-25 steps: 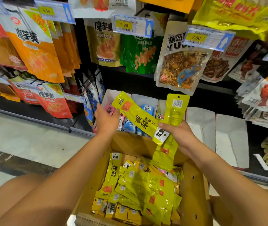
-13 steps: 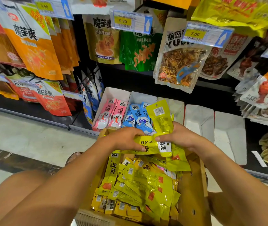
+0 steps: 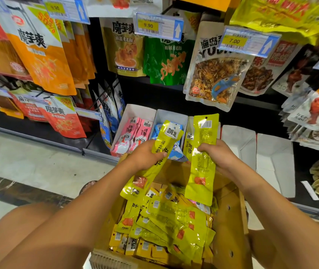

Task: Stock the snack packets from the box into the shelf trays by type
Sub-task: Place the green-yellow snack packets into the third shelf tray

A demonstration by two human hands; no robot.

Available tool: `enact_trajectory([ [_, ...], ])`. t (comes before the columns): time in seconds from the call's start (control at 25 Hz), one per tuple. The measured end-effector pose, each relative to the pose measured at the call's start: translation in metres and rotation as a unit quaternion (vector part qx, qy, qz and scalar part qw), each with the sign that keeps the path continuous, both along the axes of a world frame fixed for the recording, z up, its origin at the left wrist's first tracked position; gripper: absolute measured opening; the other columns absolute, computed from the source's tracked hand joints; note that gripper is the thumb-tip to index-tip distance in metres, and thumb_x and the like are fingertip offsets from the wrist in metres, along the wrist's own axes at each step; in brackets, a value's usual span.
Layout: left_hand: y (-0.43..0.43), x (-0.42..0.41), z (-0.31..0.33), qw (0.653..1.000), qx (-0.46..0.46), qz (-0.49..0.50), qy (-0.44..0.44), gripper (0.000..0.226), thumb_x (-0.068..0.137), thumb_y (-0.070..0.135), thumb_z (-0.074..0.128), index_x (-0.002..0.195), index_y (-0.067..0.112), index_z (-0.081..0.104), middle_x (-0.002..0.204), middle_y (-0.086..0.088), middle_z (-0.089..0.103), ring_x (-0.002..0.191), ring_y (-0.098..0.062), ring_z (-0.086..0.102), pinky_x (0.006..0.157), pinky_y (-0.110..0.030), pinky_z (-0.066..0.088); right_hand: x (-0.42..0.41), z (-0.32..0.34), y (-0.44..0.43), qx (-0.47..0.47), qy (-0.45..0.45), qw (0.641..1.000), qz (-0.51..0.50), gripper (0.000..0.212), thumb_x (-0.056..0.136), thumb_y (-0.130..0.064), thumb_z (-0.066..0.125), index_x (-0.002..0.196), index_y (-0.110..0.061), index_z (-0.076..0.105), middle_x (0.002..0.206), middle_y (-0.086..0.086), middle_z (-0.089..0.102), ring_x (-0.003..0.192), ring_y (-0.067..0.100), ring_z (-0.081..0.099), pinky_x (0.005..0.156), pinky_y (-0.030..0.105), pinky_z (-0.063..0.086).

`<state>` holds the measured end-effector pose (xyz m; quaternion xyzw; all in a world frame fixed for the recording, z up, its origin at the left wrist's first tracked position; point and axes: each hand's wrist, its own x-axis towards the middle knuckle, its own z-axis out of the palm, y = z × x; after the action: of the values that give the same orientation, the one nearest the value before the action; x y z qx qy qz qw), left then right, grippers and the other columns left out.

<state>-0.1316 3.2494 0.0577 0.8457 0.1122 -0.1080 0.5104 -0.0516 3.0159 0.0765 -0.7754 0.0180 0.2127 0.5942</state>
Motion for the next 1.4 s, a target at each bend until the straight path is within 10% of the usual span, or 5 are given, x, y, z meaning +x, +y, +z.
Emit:
enact_trajectory([
  [0.16, -0.003, 0.005, -0.006, 0.965, -0.234, 0.116, 0.025, 0.085, 0.076, 0.061, 0.077, 0.146, 0.021, 0.05, 0.147, -0.002, 0.057, 0.136, -0.024, 0.052, 0.114, -0.051, 0.043, -0.016, -0.007, 0.014, -0.001, -0.034, 0.998, 0.046, 0.031, 0.083, -0.009, 0.078, 0.111, -0.017, 0.068, 0.104, 0.003, 0.076, 0.091, 0.019, 0.074, 0.081, 0.039, 0.06],
  [0.52, -0.011, 0.012, 0.003, 0.893, -0.415, 0.17, 0.036, 0.064, 0.074, 0.019, 0.076, 0.135, 0.014, 0.06, 0.127, -0.013, 0.07, 0.121, -0.035, 0.065, 0.099, -0.061, 0.054, -0.031, -0.02, 0.031, 0.006, -0.024, 0.994, 0.105, 0.044, 0.076, -0.015, 0.086, 0.115, -0.015, 0.068, 0.106, 0.001, 0.076, 0.097, 0.019, 0.074, 0.089, 0.047, 0.059],
  [0.72, -0.013, 0.011, 0.003, 0.916, -0.36, 0.176, -0.002, 0.028, 0.093, 0.01, 0.072, 0.119, 0.019, 0.068, 0.115, -0.006, 0.077, 0.108, -0.028, 0.073, 0.098, -0.056, 0.056, -0.033, -0.018, 0.034, 0.036, -0.015, 0.993, 0.112, 0.04, 0.079, -0.013, 0.083, 0.116, -0.015, 0.068, 0.107, 0.001, 0.076, 0.098, 0.019, 0.073, 0.089, 0.042, 0.059],
  [1.24, -0.011, 0.013, 0.009, 0.892, -0.398, 0.213, 0.02, 0.057, 0.092, 0.03, 0.076, 0.136, 0.006, 0.05, 0.127, -0.001, 0.069, 0.121, -0.015, 0.061, 0.106, -0.045, 0.048, -0.025, -0.021, 0.031, 0.013, -0.027, 0.999, 0.041, 0.024, 0.105, -0.014, 0.045, 0.118, -0.011, 0.065, 0.113, 0.009, 0.073, 0.106, 0.026, 0.068, 0.092, 0.039, 0.055],
  [1.4, -0.011, 0.013, 0.01, 0.9, -0.386, 0.195, 0.053, 0.03, 0.102, 0.009, 0.056, 0.133, 0.008, 0.054, 0.112, -0.007, 0.072, 0.097, -0.022, 0.072, 0.079, -0.043, 0.06, -0.02, -0.017, 0.027, 0.054, 0.072, 0.995, -0.033, 0.053, 0.094, -0.064, 0.047, 0.127, -0.025, 0.064, 0.112, 0.004, 0.073, 0.103, 0.027, 0.07, 0.093, 0.046, 0.054],
])
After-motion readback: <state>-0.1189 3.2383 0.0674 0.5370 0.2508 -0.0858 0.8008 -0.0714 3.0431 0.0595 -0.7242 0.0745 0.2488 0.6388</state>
